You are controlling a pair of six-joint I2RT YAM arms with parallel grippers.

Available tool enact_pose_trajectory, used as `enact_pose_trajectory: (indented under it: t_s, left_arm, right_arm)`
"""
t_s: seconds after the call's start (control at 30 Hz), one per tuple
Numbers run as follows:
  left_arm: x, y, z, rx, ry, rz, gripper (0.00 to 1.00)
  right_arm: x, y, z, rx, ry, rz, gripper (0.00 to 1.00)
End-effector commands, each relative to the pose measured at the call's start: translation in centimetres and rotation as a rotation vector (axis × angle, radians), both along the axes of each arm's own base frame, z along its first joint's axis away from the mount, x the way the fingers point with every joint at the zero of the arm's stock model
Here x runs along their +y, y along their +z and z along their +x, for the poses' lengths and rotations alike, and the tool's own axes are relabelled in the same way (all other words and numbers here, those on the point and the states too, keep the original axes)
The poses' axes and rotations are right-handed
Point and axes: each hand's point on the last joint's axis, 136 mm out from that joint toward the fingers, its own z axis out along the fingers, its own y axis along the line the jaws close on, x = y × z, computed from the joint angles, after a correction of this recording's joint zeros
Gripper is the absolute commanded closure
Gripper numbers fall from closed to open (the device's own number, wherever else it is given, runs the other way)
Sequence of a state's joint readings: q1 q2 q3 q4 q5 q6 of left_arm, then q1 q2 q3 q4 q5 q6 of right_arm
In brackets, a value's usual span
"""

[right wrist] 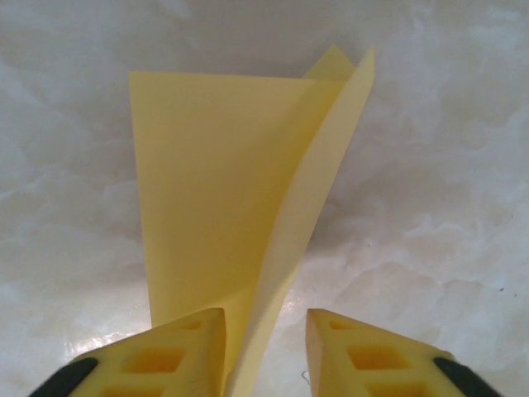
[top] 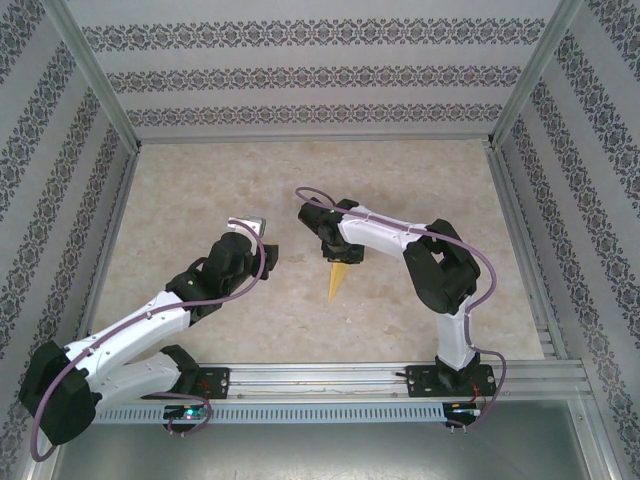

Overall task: Fold a paper plane with a square sheet of paper (fold left side to right side)
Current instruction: Turn over the paper plane at the center of the table.

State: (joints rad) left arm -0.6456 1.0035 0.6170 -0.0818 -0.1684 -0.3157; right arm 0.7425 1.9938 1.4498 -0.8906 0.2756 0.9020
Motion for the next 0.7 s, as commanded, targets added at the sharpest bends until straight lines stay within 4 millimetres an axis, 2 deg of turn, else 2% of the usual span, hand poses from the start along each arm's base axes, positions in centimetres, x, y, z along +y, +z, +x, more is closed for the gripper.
enact_pose_trajectory:
  t_s: [0.0,0.13,0.17,0.43,0.53,0.67]
  left_arm:
    - [1.0,0.5,0.2,-0.024,0.023,0.023,0.57]
    - [1.3,0.9,0.2,-0.024,0.036,0.02,0.56]
    - [1.4,1.1,0.2,-0.027,0.042,0.017,0.56]
    - [2.1,3.2,0.1,-0.045,0.084,-0.045,0.5]
    - [2.3,4.0,0.1,-0.052,0.097,-0.105,0.47]
    - [2.7,4.7,0.1,-0.051,0.113,-0.206,0.45]
  right_arm:
    - [-0.5,0.4,-0.5,-0.014,-0.01,-0.01,0.78]
    - [-0.4,1.9,-0.7,-0.045,-0.001,0.029,0.98]
    - [-0.4,2.5,-0.8,-0.058,0.005,0.044,1.0]
    - [-0.4,8.0,-0.7,-0.223,0.088,0.183,1.0]
    - [0.0,10.3,-0.6,-0.317,0.14,0.309,1.0]
    - [1.1,12.9,-0.5,-0.403,0.249,0.58,1.0]
